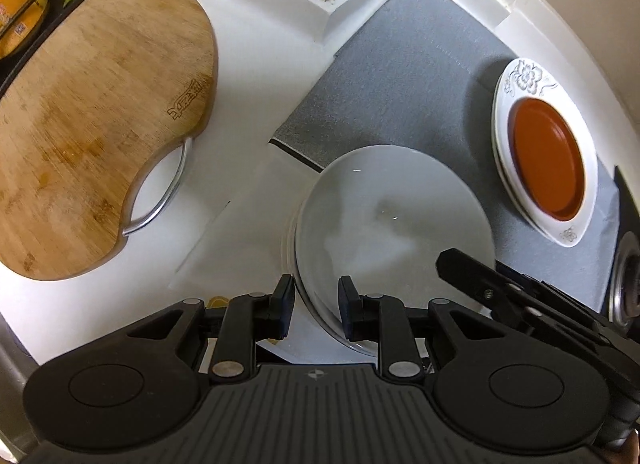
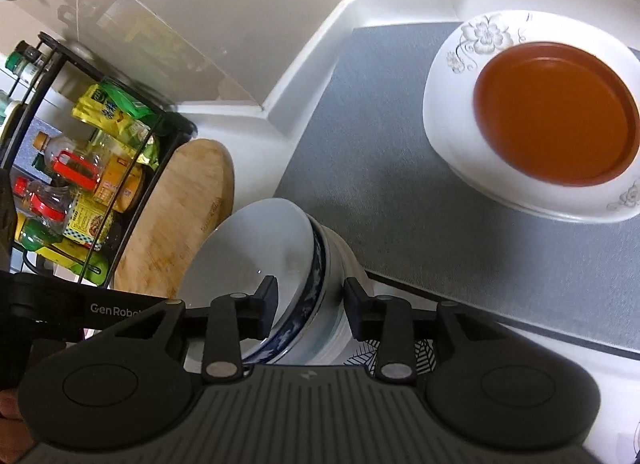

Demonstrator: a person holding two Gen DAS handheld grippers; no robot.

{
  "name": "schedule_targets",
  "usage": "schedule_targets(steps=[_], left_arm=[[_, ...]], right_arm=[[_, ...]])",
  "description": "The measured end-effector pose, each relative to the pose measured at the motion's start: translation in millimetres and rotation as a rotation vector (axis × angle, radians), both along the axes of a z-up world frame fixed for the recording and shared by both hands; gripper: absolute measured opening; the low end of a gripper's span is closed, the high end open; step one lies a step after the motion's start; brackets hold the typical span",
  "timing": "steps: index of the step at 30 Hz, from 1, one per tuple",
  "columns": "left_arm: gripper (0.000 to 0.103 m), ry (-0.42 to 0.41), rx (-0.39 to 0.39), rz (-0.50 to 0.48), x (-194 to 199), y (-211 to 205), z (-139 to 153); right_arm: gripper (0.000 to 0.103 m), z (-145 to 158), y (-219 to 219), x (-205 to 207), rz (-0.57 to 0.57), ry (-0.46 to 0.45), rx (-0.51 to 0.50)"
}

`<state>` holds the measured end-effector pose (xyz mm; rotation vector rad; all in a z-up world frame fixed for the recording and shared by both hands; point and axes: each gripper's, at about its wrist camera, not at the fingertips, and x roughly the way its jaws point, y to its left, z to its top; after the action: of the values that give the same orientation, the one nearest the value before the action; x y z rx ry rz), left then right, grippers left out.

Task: Organize plates and bowls

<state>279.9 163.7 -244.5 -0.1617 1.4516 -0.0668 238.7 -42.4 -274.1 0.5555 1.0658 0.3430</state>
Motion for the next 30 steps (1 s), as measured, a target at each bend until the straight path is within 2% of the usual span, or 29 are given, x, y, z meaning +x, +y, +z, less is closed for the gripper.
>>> schedule_targets(steps=[4, 6, 13, 17, 22, 24, 27, 30], left_arm=[[0.025, -0.083, -0.023, -0.017, -7, 7, 16], [0.025, -0.124, -0.039, -0.042, -9, 9, 21], [0.025, -0.139, -0.053, -0.057, -11, 12, 15], [0.025, -0.105, -0.077, -0.046, -9, 17, 5], [0.027, -0.095, -0.100, -0.061, -5, 19, -5], [0.031, -0.085, -0.104, -0.082, -3, 18, -11], [0.045, -0.039, -0.125, -0.087, 2, 19, -25], [0.054, 0.004, -0.183, -0.080, 7, 26, -39]], right_arm=[[0.041, 11, -7, -2, -0.014, -0.037, 0.002], [0.045, 11, -10, -3, -0.015, -0.036, 0.023], [0.046, 0, -5, -12, -0.003, -0.021, 0.025], [0.063, -11, -11, -19, -0.033, -0.012, 0.068], [0.078, -26, -17, -22, -0.065, 0.022, 0.125], [0.081, -33, -20, -22, -0.085, 0.039, 0.159], [0.083, -50, -25, -19, -0.120, 0.085, 0.251], [0.083, -68, -29, -18, -0.166, 0.133, 0.354]])
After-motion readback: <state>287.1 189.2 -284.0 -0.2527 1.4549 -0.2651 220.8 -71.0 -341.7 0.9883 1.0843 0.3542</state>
